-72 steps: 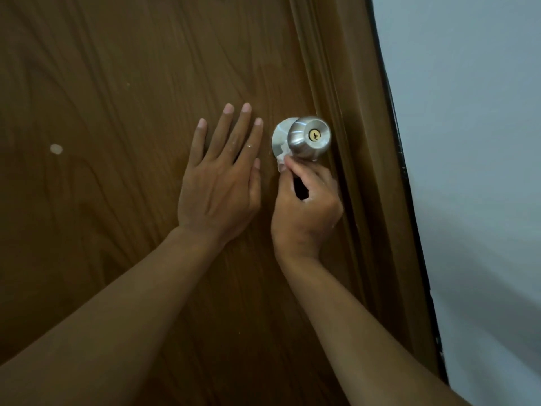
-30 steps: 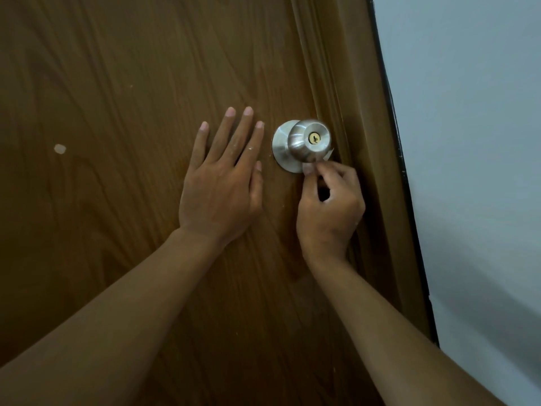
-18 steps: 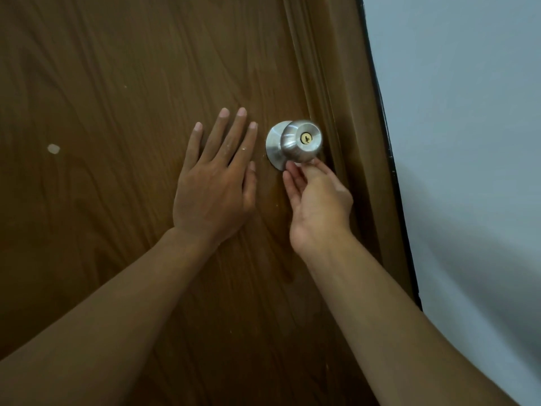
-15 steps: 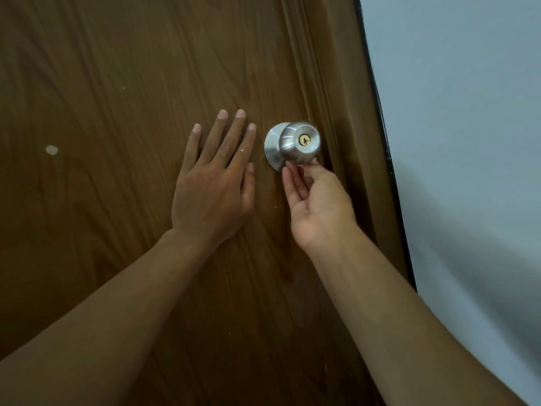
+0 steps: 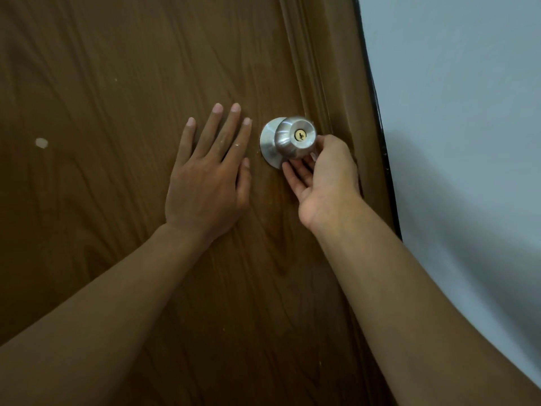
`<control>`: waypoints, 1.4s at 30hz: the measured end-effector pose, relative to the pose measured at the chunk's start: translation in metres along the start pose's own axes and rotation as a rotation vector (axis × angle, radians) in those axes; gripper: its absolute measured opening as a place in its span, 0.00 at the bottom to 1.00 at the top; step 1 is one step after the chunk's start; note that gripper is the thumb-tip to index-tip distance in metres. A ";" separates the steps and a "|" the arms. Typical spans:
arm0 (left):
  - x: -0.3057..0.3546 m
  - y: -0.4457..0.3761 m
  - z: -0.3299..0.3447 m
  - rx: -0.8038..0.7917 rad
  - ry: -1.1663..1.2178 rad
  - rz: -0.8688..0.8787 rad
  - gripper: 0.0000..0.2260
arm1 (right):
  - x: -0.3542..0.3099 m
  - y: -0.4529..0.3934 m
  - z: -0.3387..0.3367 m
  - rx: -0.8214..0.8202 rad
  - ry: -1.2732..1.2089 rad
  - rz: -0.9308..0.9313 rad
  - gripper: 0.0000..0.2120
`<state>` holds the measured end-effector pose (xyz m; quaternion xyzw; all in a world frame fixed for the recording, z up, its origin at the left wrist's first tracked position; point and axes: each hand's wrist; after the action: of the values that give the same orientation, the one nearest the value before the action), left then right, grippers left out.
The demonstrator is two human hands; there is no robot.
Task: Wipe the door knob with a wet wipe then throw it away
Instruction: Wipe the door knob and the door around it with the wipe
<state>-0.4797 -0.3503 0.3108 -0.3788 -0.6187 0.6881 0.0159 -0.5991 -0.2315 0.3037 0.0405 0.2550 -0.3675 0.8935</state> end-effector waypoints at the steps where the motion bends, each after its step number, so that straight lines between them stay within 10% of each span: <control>1: 0.000 0.000 0.000 -0.001 -0.002 -0.002 0.24 | 0.002 0.001 -0.001 -0.008 0.012 -0.005 0.05; 42: 0.001 0.000 0.000 -0.006 -0.002 -0.004 0.25 | -0.009 0.014 0.007 -0.023 -0.292 0.351 0.11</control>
<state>-0.4800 -0.3495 0.3100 -0.3771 -0.6215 0.6865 0.0155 -0.5920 -0.2179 0.3128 0.0205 0.1165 -0.2054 0.9715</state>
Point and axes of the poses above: each hand's wrist, its own y-axis away from the middle knuckle, its own z-axis out of the palm, x = y × z, and after that the axes turned 4 degrees about x, right-handed
